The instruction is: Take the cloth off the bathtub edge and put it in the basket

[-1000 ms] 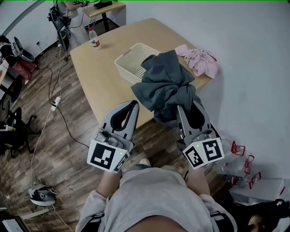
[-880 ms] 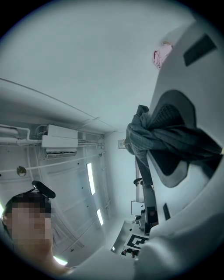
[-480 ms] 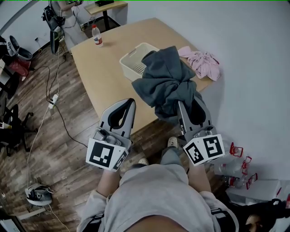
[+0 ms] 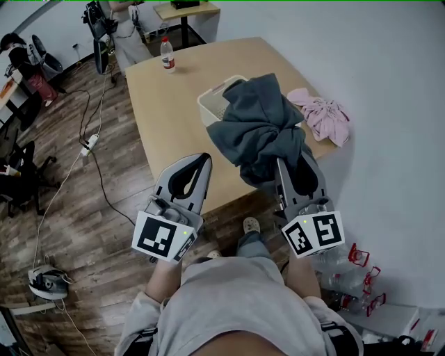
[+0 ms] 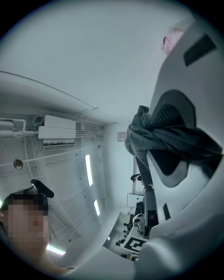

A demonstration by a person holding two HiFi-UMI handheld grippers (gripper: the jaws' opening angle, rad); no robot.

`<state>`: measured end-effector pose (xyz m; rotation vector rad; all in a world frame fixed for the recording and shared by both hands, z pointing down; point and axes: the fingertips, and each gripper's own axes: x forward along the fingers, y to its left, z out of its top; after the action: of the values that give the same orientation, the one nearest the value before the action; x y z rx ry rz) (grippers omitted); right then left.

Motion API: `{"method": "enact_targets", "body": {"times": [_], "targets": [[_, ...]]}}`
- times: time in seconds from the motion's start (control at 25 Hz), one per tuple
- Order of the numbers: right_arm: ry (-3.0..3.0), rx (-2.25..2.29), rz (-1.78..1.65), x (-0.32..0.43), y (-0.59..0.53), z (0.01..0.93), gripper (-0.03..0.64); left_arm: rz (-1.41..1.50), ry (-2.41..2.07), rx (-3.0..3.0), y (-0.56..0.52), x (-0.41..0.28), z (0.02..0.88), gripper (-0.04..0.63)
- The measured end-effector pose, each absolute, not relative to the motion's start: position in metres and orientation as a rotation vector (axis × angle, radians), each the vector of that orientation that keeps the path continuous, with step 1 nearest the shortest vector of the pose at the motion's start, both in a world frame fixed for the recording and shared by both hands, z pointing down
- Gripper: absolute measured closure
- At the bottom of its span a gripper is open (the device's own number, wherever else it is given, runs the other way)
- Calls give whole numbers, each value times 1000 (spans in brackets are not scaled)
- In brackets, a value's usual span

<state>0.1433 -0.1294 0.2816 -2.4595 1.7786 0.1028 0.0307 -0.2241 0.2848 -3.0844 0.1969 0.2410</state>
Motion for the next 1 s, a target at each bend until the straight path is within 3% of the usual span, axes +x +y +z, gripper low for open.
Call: {"method": "enact_targets", "body": {"times": [1.0], "targets": [[2142,-2135,54,287,-223,271,474,227,653,-3007,-273,153,274,600]]}}
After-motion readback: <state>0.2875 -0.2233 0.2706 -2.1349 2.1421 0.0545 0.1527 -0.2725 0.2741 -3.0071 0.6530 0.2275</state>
